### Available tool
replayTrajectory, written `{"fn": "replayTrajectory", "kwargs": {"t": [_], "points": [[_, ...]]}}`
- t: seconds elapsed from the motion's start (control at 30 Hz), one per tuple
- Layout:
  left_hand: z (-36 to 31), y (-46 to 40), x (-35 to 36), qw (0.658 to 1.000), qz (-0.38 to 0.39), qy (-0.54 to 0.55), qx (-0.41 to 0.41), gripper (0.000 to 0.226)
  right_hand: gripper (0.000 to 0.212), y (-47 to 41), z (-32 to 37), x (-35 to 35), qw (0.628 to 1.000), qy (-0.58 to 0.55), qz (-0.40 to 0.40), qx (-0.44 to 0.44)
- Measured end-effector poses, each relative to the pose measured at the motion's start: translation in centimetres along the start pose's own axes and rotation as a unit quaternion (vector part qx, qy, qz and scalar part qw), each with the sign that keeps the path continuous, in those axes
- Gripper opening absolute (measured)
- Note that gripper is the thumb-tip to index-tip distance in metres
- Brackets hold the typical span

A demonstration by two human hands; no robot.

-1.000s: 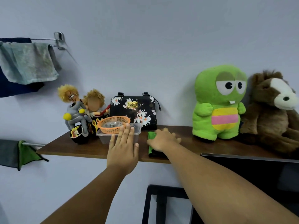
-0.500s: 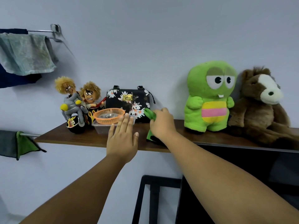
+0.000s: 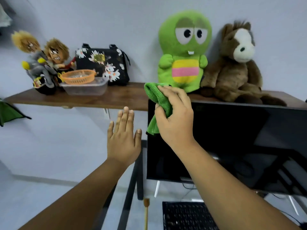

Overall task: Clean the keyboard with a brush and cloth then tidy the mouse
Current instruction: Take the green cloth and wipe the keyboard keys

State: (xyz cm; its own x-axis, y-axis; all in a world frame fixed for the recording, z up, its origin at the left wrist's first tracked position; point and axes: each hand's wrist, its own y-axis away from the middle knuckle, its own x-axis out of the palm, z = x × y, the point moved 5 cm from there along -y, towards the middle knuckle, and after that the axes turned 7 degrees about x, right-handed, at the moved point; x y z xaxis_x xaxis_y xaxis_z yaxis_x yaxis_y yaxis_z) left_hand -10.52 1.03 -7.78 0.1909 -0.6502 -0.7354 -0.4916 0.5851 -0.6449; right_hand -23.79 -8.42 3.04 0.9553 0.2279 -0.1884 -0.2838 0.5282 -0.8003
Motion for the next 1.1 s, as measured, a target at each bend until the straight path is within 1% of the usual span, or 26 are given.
{"fn": "replayTrajectory", "kwargs": {"t": [0.13, 0.27, 0.33, 0.4, 0.5, 0.63, 0.73, 0.8, 0.83, 0.9, 1.0, 1.1], "points": [[-3.1, 4.0, 1.7, 1.0, 0.006, 0.016, -0.016, 0.061, 0.046, 4.4, -2.9, -3.5, 0.999, -0.013, 0.019, 0.031], [-5.3, 8.4, 4.1, 0.998, 0.03, 0.032, -0.037, 0.06, 0.045, 10.0, -7.3, -5.7, 0.994, 0.002, 0.074, 0.083], [-6.1, 10.9, 5.8, 0.996, 0.06, 0.041, -0.045, 0.059, 0.045, 12.9, -9.9, -6.5, 0.988, 0.02, 0.105, 0.114], [-6.7, 13.9, 7.9, 0.992, 0.106, 0.046, -0.05, 0.059, 0.044, 16.1, -12.7, -7.1, 0.978, 0.048, 0.141, 0.144], [-6.9, 18.4, 11.2, 0.977, 0.2, 0.048, -0.056, 0.062, 0.046, 21.4, -16.9, -7.6, 0.95, 0.115, 0.207, 0.203], [-6.0, 23.5, 15.2, 0.943, 0.324, 0.044, -0.066, 0.07, 0.048, 27.1, -21.5, -7.6, 0.895, 0.205, 0.289, 0.269], [-5.4, 25.8, 17.2, 0.922, 0.381, 0.033, -0.062, 0.073, 0.049, 29.2, -23.4, -6.9, 0.857, 0.251, 0.341, 0.292], [-5.1, 26.4, 18.2, 0.908, 0.414, 0.027, -0.056, 0.076, 0.048, 30.1, -24.3, -6.3, 0.824, 0.288, 0.38, 0.306], [-5.0, 26.6, 18.6, 0.9, 0.431, 0.027, -0.055, 0.075, 0.047, 30.6, -24.8, -6.1, 0.805, 0.31, 0.396, 0.315], [-4.6, 26.8, 19.2, 0.883, 0.467, 0.012, -0.044, 0.066, 0.045, 31.2, -25.4, -5.7, 0.777, 0.343, 0.412, 0.33], [-4.3, 26.9, 19.6, 0.867, 0.498, -0.002, -0.023, 0.064, 0.043, 30.9, -26.0, -4.6, 0.768, 0.353, 0.415, 0.337], [-4.3, 27.0, 19.7, 0.861, 0.509, -0.01, -0.006, 0.066, 0.048, 30.6, -26.2, -2.1, 0.768, 0.323, 0.46, 0.307]]}}
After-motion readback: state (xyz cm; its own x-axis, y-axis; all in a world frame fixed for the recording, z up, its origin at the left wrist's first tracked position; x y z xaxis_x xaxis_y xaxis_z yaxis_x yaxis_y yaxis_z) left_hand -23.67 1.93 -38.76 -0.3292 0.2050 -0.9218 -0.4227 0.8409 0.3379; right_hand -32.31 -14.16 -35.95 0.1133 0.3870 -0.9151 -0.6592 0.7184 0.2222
